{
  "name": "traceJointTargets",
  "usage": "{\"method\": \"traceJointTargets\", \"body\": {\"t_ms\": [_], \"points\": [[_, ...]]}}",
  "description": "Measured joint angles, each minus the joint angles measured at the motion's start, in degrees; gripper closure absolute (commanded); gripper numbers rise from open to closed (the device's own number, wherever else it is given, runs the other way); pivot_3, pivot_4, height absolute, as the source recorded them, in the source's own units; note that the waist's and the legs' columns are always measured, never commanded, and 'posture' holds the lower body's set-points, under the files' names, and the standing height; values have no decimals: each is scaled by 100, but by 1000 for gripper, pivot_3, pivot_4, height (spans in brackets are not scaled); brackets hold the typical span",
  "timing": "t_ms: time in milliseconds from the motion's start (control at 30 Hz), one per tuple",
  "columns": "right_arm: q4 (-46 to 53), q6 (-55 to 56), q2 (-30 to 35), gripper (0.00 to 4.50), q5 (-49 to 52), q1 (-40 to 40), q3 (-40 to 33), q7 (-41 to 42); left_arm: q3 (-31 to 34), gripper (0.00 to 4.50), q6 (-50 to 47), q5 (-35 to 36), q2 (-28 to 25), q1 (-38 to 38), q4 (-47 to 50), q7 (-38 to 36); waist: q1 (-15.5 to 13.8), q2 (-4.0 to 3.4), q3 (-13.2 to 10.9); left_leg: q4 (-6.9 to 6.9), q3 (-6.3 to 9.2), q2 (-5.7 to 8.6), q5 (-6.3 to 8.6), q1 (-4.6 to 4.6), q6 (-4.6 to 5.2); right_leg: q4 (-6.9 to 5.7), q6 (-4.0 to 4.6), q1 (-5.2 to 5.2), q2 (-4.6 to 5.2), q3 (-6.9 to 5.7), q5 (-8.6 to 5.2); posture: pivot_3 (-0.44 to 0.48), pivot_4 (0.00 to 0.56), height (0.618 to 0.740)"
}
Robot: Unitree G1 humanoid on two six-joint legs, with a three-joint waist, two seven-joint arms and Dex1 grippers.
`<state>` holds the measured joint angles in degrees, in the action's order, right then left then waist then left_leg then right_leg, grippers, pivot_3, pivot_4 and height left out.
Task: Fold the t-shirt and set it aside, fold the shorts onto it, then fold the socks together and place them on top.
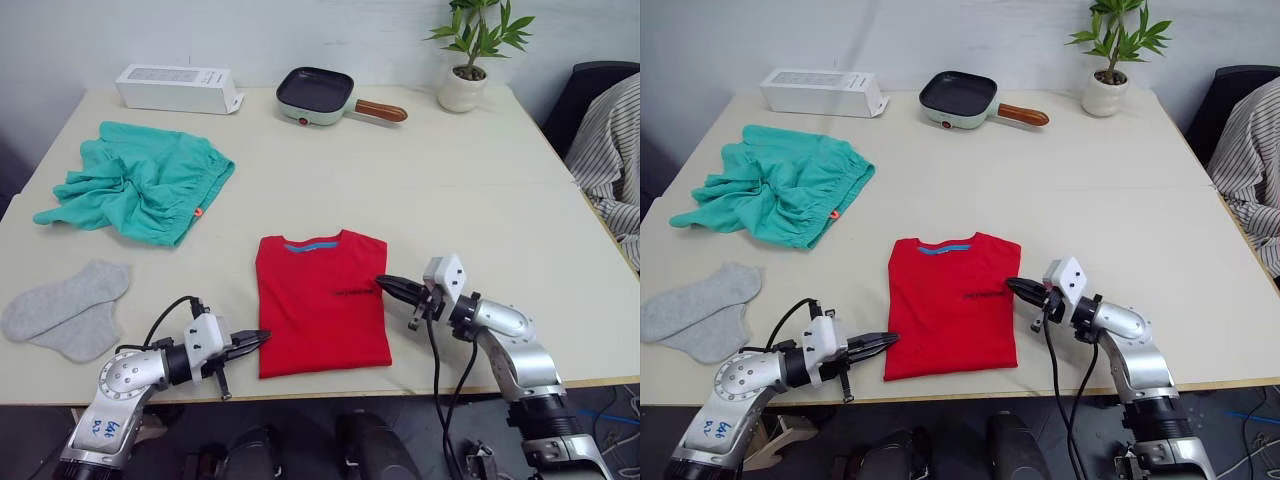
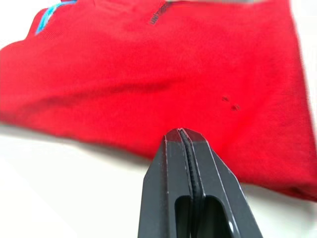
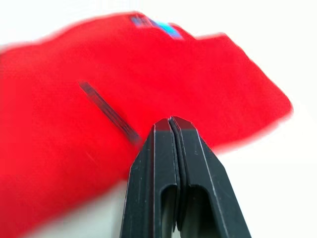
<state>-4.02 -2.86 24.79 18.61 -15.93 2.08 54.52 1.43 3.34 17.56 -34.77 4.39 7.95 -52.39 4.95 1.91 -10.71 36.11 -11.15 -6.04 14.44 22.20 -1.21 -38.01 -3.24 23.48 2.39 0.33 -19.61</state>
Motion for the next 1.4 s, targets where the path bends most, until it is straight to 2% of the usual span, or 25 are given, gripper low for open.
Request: {"method": "traceJointTargets", "body": {"t_ms": [100, 233, 400, 500, 633, 700, 733, 833, 967, 1067, 1200, 1300, 1400], "points": [[347, -216, -273, 4496, 70, -318, 313, 49, 47, 4480, -339, 271, 145, -756, -2, 61, -20, 1, 0, 3, 12, 7, -10, 5, 13, 0, -3, -5, 2, -7, 10, 0, 150, 740], [122, -34, -542, 4496, -239, -596, 816, 30, -225, 4480, -436, -20, 422, -1656, -366, 256, -41, 2, 3, 4, 7, 28, -23, 6, 0, 9, -13, -10, 10, -5, 15, 0, 150, 740], [-1915, 1232, -580, 4496, -1000, -1253, 886, -200, -855, 4480, -491, -846, 1015, -2366, -1574, 769, -37, 4, 2, 27, -27, 42, -17, 19, 10, 18, -30, 3, 2, 2, 23, 0, 150, 740], [-2985, 1705, -495, 4496, -1090, -1833, 655, -331, -935, 4480, -497, -1048, 1126, -2510, -1600, 942, 6, 4, 1, 31, -35, 32, -20, 9, 4, 9, -32, 0, -4, 12, 24, 0, 150, 740], [-4352, 2155, -177, 4496, -1072, -2463, 159, -436, -934, 4480, -561, -992, 1078, -2278, -1382, 746, 3, 1, 0, 28, -32, 26, -23, 7, -2, 7, -29, 0, -7, 20, 22, 0, 150, 740], [-4761, 2118, -21, 4496, -936, -2679, -91, -275, -927, 4480, -499, -982, 1043, -2180, -1304, 667, 2, 0, 0, 27, -32, 25, -24, 7, -3, 7, -29, 0, -6, 22, 22, 0, 150, 740], [-4863, 2023, 48, 4329, -824, -2730, -239, -142, -923, 4494, -458, -975, 1033, -2160, -1303, 644, 0, 0, -1, 27, -31, 25, -24, 7, -3, 7, -29, -1, -6, 21, 22, 0, 150, 740], [-4550, 737, 333, 3601, -201, -2685, -502, 696, -919, 4500, -328, -975, 988, -2135, -1318, 571, -4, -2, -1, 27, -27, 14, -24, 9, -3, 7, -29, 1, -2, 25, 22, 0, 150, 740], [-2915, -2599, 1282, 2202, 550, -2112, -362, 1486, -885, 4500, -163, -961, 957, -2073, -1356, 467, -39, -5, -3, 25, -13, 11, -20, 18, 3, 12, -26, 4, 15, 20, 21, 0, 150, 740], [-1866, -4915, 1813, 1265, 998, -1874, -96, 1571, -847, 4500, -64, -959, 935, -2074, -1443, 416, -17, -7, -1, 22, -9, 12, -11, 17, 14, 13, -22, 3, 18, 14, 20, 0, 150, 740], [-971, -6755, 1872, 88, 1538, -1829, -41, 1306, -797, 4500, 55, -936, 919, -2130, -1608, 382, 3, -8, 2, 10, -4, 10, -6, 12, 24, 9, -10, 3, 11, 7, 18, 0, 150, 740], [-499, -7718, 1351, 88, 1760, -1898, -203, 735, -727, 4500, 135, -882, 903, -2168, -1755, 312, 7, 3, 11, 6, 3, 0, -9, 11, 13, 9, -3, 3, -2, 3, 15, 0, 150, 740], [-236, -8096, 737, 88, 1810, -1977, -310, 208, -694, 4500, 190, -874, 888, -2171, -1805, 233, 15, 6, 16, 2, 3, -2, -11, 11, 7, 8, -2, 3, -6, 1, 14, 0, 150, 740]]}}
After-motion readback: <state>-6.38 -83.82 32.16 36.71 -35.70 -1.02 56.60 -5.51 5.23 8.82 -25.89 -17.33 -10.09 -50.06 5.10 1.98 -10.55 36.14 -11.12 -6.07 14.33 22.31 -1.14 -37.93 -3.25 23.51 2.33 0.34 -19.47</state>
